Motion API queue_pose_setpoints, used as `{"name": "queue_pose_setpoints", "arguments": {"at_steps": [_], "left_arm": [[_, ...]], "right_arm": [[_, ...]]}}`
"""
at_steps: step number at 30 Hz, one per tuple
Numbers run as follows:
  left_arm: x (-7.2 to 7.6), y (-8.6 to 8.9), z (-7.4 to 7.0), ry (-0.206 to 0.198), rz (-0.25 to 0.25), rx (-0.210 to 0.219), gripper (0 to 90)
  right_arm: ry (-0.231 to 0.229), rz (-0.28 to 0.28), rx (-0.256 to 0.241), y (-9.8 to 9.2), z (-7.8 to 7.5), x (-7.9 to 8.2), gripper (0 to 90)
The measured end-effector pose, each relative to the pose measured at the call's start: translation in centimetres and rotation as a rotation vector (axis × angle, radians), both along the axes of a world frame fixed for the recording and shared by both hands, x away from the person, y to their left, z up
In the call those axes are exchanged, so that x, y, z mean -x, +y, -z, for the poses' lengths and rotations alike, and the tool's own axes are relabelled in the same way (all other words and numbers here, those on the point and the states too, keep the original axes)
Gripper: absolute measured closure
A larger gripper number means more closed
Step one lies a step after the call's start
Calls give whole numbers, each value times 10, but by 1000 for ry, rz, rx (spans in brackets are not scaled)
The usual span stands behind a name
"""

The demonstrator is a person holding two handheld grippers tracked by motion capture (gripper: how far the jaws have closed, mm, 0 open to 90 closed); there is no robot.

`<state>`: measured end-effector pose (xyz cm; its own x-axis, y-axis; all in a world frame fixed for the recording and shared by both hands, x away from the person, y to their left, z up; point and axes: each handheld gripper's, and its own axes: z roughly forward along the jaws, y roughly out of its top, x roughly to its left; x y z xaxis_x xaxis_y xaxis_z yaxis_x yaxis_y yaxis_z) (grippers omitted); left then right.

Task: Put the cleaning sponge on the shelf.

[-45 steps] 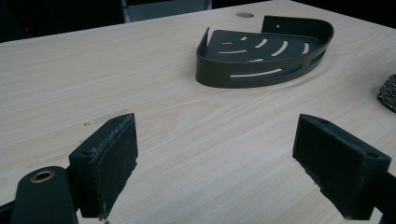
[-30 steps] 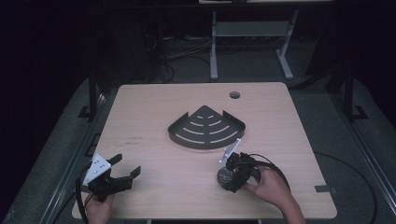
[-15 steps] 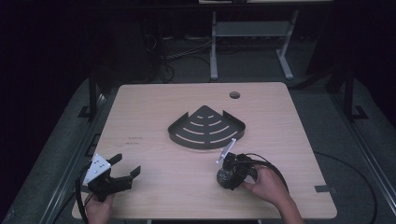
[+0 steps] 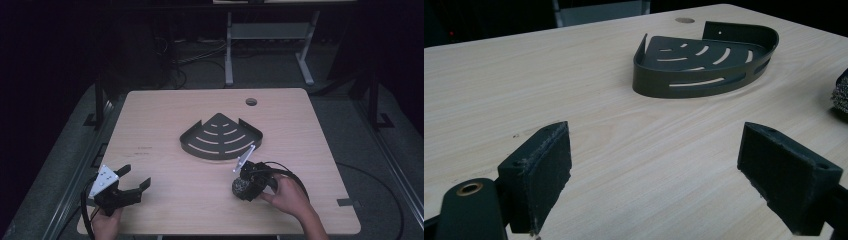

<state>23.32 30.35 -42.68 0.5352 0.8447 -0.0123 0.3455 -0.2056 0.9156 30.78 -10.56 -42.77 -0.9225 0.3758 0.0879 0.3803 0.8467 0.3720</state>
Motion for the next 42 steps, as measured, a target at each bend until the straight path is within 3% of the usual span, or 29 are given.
{"name": "queue_pose_setpoints", "arguments": {"at_steps": [11,19,31,42], "left_arm": [[0,1,-1,-4,-4,5,133],[0,2,-1,-3,-6,4,133],[1,1,-1,-4,-6,3,133],[0,1,-1,-5,-1,9,133]], "right_arm": [[-23,-2,-29,-3,-11,0,355],[-10,7,-56,-8,-15,-2,356],[-39,-9,-54,-3,-34,-8,357],[-43,-29,-54,11,-58,-31,357]]}}
